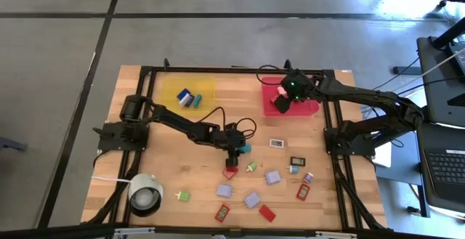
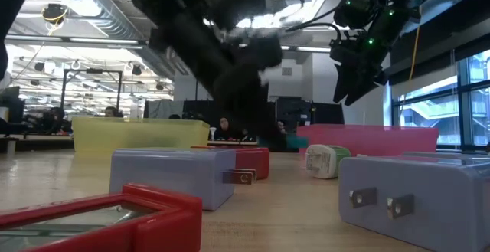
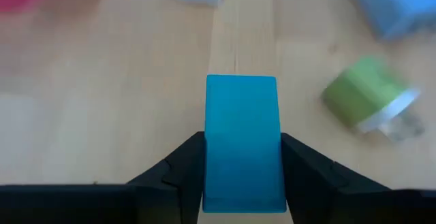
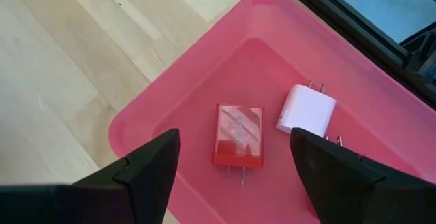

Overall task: Pick & Place Office items
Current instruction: Put the light blue digital clock into the yellow bin

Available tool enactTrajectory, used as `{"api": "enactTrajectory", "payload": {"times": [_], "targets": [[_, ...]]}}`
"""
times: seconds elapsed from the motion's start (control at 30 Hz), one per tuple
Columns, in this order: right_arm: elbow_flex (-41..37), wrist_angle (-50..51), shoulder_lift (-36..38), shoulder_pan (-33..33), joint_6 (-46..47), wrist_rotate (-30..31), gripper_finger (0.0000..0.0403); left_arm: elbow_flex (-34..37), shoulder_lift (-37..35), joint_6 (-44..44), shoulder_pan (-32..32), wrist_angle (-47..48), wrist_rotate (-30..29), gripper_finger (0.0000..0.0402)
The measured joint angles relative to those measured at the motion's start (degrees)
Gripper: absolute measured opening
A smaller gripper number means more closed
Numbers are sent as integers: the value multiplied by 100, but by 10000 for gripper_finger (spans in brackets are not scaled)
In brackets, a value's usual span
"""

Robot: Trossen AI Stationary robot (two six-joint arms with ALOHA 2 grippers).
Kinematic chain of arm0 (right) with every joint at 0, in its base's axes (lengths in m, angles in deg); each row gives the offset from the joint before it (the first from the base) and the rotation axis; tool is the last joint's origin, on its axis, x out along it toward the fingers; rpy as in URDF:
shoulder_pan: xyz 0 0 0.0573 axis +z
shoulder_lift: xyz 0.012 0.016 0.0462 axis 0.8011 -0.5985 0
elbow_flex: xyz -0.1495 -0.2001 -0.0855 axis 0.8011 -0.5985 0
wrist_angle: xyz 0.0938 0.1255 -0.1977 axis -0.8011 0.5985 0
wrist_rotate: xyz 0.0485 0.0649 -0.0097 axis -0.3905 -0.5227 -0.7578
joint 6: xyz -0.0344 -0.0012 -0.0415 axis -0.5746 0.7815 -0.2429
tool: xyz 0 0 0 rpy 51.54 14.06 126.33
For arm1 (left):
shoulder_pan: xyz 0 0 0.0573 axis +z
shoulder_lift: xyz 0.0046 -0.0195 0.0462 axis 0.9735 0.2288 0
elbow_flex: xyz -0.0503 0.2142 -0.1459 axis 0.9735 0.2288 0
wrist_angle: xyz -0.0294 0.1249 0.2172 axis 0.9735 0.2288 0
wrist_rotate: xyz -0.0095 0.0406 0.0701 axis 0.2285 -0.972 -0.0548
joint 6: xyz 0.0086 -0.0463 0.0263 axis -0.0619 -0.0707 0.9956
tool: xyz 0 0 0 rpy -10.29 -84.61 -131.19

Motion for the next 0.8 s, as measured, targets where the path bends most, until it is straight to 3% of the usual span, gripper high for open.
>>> {"api": "enactTrajectory", "payload": {"times": [0.1, 0.37, 0.57, 0.8], "targets": [[0, 2, 0, 0, -20, -5, 284, 1, -427, -7, 81, 312, -215, 152], [0, 32, 0, 50, -22, -375, 284, -9, -1972, -47, 468, 2068, -1734, 164], [0, 32, 0, 326, -25, -470, 284, -9, -2789, -200, 1002, 3393, -1980, 154], [0, 32, 0, 593, -44, -464, 284, 15, -2832, -237, 1838, 4340, -1921, 163]]}}
